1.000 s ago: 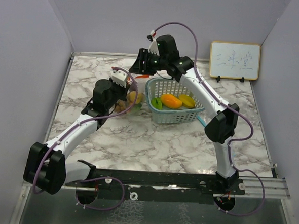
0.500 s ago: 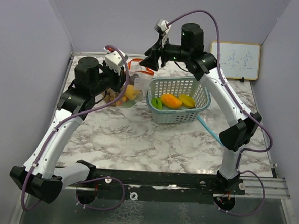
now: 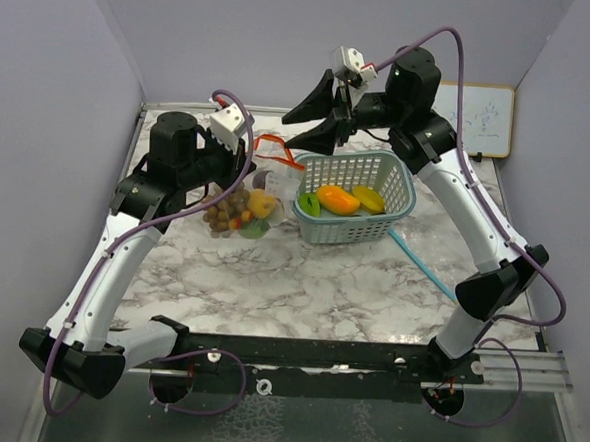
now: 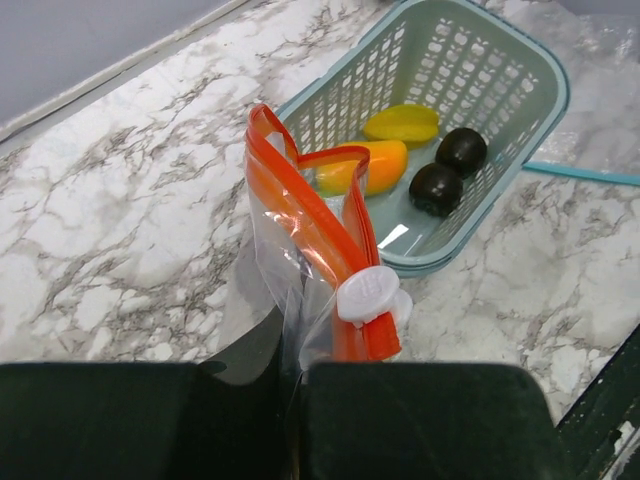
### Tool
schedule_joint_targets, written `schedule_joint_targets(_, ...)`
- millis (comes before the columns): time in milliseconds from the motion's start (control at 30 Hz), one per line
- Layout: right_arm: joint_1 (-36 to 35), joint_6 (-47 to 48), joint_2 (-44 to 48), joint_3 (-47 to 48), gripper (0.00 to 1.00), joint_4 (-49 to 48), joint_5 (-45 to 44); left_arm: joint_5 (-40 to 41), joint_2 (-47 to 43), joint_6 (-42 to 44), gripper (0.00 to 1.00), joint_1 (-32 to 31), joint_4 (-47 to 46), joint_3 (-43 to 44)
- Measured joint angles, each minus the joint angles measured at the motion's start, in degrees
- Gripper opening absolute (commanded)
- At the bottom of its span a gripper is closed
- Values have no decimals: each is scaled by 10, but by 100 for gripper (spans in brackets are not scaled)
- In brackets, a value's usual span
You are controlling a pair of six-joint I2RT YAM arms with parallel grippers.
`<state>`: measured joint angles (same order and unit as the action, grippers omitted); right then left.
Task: Place the food in the zip-top bag and seal the zipper
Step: Zip the zipper food storage bag.
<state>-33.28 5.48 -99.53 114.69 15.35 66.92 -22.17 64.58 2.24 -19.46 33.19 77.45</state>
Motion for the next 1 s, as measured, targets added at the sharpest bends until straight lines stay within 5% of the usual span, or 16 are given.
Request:
schedule_joint_targets(400, -49, -7, 41, -151, 45, -107, -46, -69, 21, -52, 0, 0, 4, 37)
schedule_joint_targets(800, -54, -7, 41, -161, 36, -155, -109, -91, 24, -69, 0, 0, 4, 36)
schedule_joint_targets(1000, -58, -7, 41, -161, 41, -163, -107, -95, 24, -69, 0, 2, 4, 36)
